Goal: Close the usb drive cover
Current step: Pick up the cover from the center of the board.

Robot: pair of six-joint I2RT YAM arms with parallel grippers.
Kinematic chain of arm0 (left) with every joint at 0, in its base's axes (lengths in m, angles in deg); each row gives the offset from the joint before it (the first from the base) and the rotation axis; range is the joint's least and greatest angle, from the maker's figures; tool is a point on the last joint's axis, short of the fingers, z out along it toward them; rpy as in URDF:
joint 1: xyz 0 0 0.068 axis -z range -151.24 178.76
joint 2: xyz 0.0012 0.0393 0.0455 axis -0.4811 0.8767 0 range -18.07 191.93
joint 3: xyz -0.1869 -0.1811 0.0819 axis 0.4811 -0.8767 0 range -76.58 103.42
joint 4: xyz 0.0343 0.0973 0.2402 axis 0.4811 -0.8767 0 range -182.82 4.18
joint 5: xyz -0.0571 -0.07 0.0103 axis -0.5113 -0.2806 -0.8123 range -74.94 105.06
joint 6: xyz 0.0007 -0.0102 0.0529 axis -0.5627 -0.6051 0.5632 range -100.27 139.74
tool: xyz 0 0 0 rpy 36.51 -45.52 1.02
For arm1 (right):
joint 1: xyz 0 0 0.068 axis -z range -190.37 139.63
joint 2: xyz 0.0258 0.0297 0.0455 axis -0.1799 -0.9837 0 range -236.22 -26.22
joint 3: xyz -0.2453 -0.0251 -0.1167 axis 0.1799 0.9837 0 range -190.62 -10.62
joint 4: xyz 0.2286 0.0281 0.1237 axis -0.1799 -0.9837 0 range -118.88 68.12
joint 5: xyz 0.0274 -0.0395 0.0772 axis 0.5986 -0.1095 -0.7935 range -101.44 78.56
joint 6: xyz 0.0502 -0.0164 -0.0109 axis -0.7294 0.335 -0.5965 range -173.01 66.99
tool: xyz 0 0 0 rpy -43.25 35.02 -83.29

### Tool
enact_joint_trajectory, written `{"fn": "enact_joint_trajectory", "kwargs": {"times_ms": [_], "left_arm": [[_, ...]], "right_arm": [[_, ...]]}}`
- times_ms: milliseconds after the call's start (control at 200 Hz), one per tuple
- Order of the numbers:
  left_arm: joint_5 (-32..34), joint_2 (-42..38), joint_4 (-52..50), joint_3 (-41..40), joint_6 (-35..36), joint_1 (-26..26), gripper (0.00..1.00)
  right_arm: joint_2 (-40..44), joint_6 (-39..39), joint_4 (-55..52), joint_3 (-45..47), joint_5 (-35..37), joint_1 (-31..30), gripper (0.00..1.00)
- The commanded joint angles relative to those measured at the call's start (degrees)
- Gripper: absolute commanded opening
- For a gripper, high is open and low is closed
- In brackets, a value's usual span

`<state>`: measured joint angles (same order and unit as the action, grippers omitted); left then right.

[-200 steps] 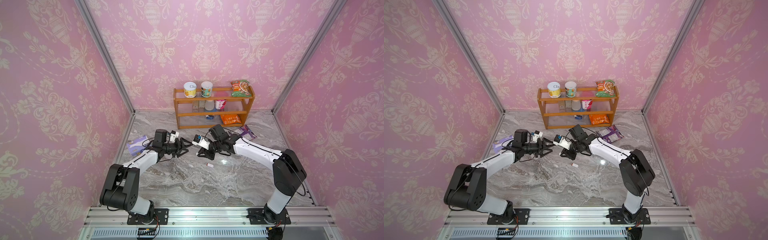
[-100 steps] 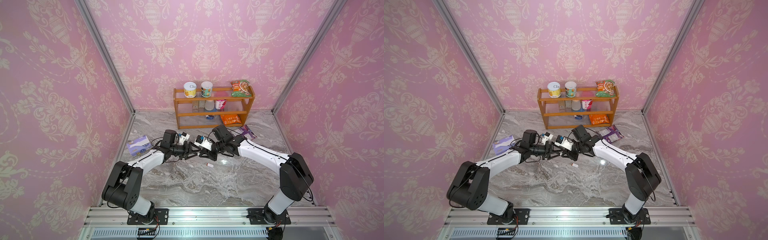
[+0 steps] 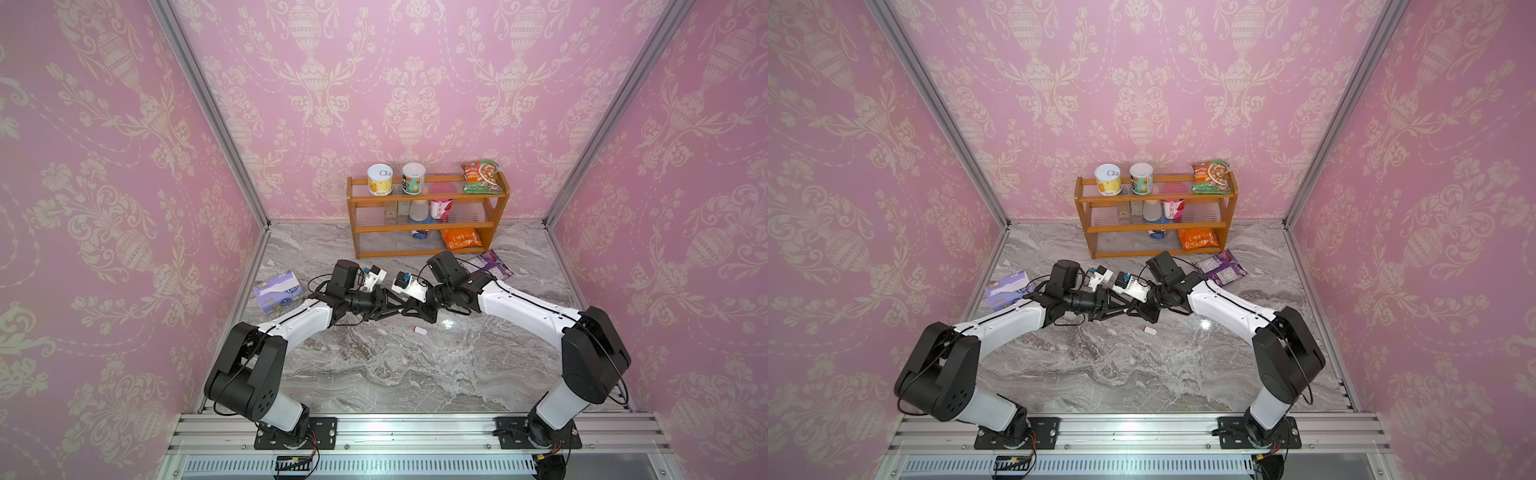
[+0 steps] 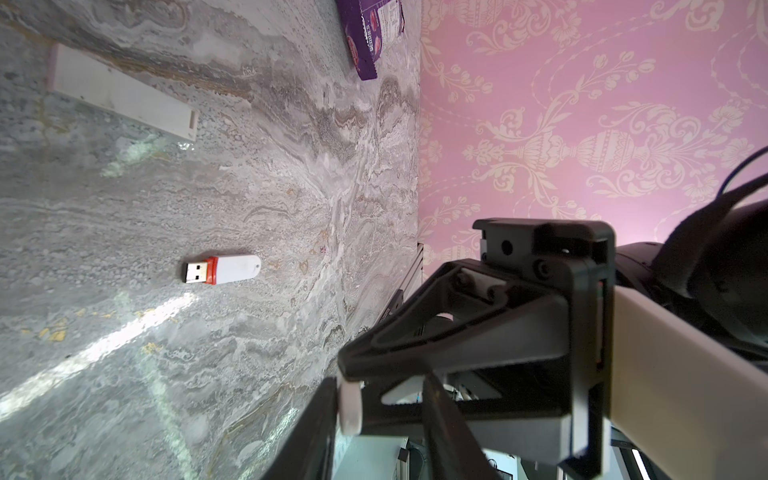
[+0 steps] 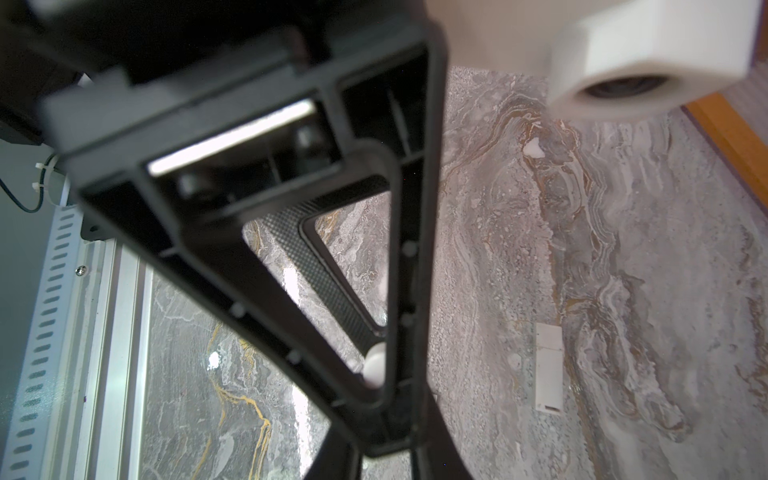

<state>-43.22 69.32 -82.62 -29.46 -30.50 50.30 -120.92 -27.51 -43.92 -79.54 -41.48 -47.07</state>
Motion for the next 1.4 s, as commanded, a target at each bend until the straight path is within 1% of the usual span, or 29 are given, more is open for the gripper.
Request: {"fn": "enact_joint_trajectory", "kwargs": {"times_ms": [0,170,305,450,510,670,755,790,835,870,940,1010,1055,1126,1161,1226,1266,1396], "left_arm": [[-1.48,1.36,-1.57,1.23,1.85,0.63,0.31],[-1.32,2.06,-1.8,1.32,1.98,0.82,0.25],[-1.47,1.81,-1.96,1.4,2.25,0.96,0.21],[-1.52,1.81,-1.84,1.49,2.17,1.14,0.2],[-1.73,1.55,-1.71,1.49,2.12,1.31,0.16],[-1.82,1.39,-1.62,1.49,2.16,1.75,0.12],[-1.83,1.59,-1.74,1.58,2.25,1.84,0.06],[-1.79,1.64,-1.76,1.58,2.25,1.84,0.0],[-1.65,1.77,-2.23,1.74,2.41,1.84,0.0],[-1.29,1.85,-2.72,1.91,2.59,1.84,0.0],[-0.54,2.07,-3.39,2.02,2.6,1.84,0.0],[0.78,2.54,-4.52,2.24,2.52,1.75,0.0],[1.67,3.12,-5.31,2.41,2.43,1.59,0.0],[3.07,4.29,-6.76,2.81,2.14,0.7,0.0],[3.25,4.81,-6.32,2.6,1.02,-0.08,0.0],[3.13,5.6,-2.77,1.37,-3.01,-1.95,0.0],[3.14,5.96,0.09,0.17,-6.62,-3.21,0.0],[3.27,6.55,9.13,-3.5,-18.66,-6.99,0.0]], "right_arm": [[2.89,0.1,2.17,1.07,-0.76,0.56,0.09],[4.07,-0.95,4.26,3.8,-1.05,1.19,0.1],[4.51,-1.15,4.91,4.05,-1.73,1.26,0.1],[4.24,-1.26,4.9,3.76,-2.28,1.28,0.11],[4.06,-1.44,5.19,3.78,-2.24,1.3,0.11],[4.17,-2.09,6.75,3.98,-1.75,1.27,0.11],[4.03,-2.52,7.85,3.9,-1.36,1.29,0.11],[3.98,-2.64,8.13,3.86,-1.2,1.3,0.11],[3.9,-2.84,8.6,3.89,-0.9,1.27,0.13],[3.9,-2.85,8.72,3.98,-0.66,1.3,0.17],[3.94,-2.91,8.78,4.23,0.32,1.28,0.32],[4.17,-2.31,7.2,4.3,1.64,1.32,0.39],[4.42,-2.04,6.23,4.64,3.1,1.3,0.42],[5.65,-1.98,5.65,6.09,4.26,1.4,0.44],[6.41,-2.37,5.94,7.07,4.53,1.53,0.44],[7.81,-2.75,6.29,8.8,5.79,1.65,0.49],[8.32,-2.77,5.74,9.47,6.72,1.64,0.52],[8.11,-1.74,2.12,9.82,9.96,1.64,0.53]]}}
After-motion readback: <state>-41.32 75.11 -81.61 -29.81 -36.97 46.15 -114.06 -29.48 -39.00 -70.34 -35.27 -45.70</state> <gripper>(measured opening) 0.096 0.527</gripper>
